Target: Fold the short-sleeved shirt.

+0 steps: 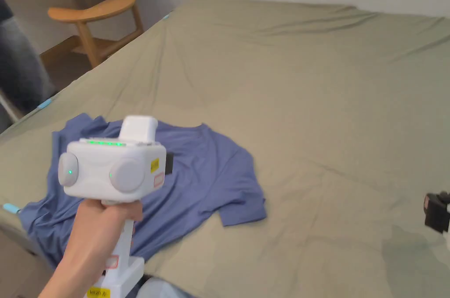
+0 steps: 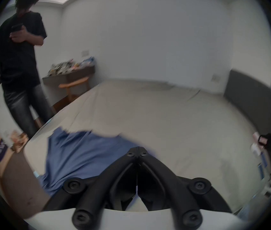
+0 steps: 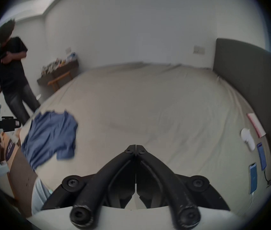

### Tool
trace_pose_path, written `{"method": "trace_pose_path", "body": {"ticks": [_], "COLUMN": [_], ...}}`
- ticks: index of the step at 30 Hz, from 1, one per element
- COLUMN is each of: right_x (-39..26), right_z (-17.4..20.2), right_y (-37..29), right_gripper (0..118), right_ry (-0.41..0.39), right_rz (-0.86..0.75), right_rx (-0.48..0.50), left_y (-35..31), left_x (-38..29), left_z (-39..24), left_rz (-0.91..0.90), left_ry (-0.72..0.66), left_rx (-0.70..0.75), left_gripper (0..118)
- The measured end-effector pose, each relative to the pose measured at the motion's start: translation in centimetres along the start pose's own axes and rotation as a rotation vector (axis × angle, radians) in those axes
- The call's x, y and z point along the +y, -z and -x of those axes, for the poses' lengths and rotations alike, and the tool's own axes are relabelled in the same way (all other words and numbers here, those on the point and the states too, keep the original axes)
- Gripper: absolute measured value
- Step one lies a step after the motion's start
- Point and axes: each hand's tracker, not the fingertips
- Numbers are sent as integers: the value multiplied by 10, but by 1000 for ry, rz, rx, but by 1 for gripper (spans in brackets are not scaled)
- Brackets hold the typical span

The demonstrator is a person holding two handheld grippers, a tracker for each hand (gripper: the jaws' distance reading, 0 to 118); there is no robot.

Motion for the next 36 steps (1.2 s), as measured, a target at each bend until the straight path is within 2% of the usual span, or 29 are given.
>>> {"method": "trace_pose_path", "body": {"ticks": [2, 3, 4, 5, 6, 7, 8, 11, 12, 15, 16, 17, 18, 19, 20, 21, 22, 23, 24, 27, 30, 35, 36], "right_x": [-22, -30, -36, -43, -47, -51, -54, -60, -61, -64, -65, -65, -65, -65, -64, -62, -62, -61, -61, -64, -68, -72, -73], "right_z": [13, 19, 23, 27, 30, 33, 34, 38, 38, 39, 38, 38, 36, 34, 33, 33, 31, 29, 28, 24, 11, -4, -8], "right_y": [14, 19, 24, 29, 33, 37, 40, 40, 42, 43, 42, 41, 40, 39, 36, 34, 33, 32, 31, 28, 21, 2, -1], "right_gripper": [0, 0, 0, 0, 0, 0, 0, 0, 0, 0, 0, 0, 0, 0, 0, 0, 0, 0, 0, 0, 0, 0, 0], "right_ry": [-18, -23, -23, -15, -10, -11, -7, -2, 1, 7, 8, 10, 21, 31, 36, 38, 43, 54, 66, 84, 117, 150, 159], "right_rz": [56, 85, 104, 115, 146, 174, 180, 203, 216, 238, 240, 241, 241, 239, 235, 234, 232, 229, 227, 216, 199, 167, 160], "right_rx": [19, 26, 40, 33, 36, 58, 55, 51, 51, 42, 38, 36, 32, 37, 36, 32, 29, 33, 38, 41, 42, 28, 27], "left_y": [16, 26, 38, 47, 54, 65, 78, 106, 97, 122, 125, 130, 135, 134, 125, 121, 122, 123, 123, 118, 94, 57, 50], "left_x": [-31, -34, -43, -51, -54, -59, -63, -76, -65, -71, -68, -68, -69, -71, -63, -58, -57, -50, -47, -38, -7, 49, 58], "left_z": [3, -3, -1, -1, -1, -1, 0, -6, -12, -28, -28, -32, -35, -34, -29, -21, -19, -18, -16, -14, -10, -63, -75], "left_rz": [175, -39, 1, 38, 69, 110, 146, 132, 148, 157, 219, 194, 187, 209, 169, 151, 180, 206, 228, 282, 222, 134, 125], "left_ry": [-29, -36, -23, -31, -47, -79, -109, -95, -77, 31, 92, 131, 171, 233, 232, 217, 154, 129, 157, 8, -101, 10, -4], "left_rx": [-85, -240, -234, -231, -245, -285, -302, -321, -286, -220, -169, -146, -85, -8, 27, 17, -26, -10, -24, -164, -294, -373, -399], "left_gripper": [0, 0, 0, 16, 75, 112, 118, 116, 116, 116, 114, 108, 85, 55, 16, 0, 0, 0, 0, 0, 0, 0, 0]}}
